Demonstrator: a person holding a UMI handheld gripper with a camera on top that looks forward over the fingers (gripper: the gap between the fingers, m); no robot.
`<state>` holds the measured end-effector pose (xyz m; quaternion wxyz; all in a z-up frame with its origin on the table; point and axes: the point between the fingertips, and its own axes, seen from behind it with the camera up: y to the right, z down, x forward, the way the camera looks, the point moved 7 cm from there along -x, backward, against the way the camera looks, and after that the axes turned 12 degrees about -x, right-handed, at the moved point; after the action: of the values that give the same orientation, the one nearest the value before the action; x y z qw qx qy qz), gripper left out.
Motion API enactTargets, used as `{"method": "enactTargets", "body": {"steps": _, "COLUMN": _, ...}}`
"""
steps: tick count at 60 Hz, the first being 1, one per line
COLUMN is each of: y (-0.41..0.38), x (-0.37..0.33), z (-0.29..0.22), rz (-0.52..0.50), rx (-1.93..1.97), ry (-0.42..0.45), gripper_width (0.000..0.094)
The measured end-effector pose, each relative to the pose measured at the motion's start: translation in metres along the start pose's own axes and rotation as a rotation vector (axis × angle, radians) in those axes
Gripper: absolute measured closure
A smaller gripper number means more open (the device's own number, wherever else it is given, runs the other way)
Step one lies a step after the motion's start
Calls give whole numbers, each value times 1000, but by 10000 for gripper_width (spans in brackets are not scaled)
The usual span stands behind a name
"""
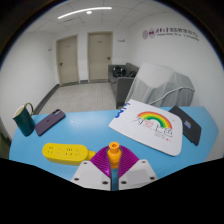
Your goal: Unplug charger
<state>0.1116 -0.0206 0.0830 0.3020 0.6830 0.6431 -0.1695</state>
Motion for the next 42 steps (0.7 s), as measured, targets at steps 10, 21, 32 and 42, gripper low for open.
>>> {"method": "enactTargets", "body": {"steps": 10, "y": 2, "x": 31, "z": 28, "rz": -21, "rx": -24, "ry": -90, "gripper_width": 856}}
{"method": "enactTargets", "body": {"steps": 21, "y": 3, "x": 37, "z": 24, "rz": -64, "rx": -32, "ry": -59, "gripper_width": 719}}
{"method": "enactTargets", "body": {"steps": 32, "y": 3, "x": 11, "z": 25, "rz": -134, "rx": 23, "ry": 5, "gripper_width": 229}}
{"method": "enactTargets", "body": {"steps": 42, "y": 9, "x": -52, "z": 34, "rz": -199, "rx": 65, "ry": 59, "gripper_width": 108}}
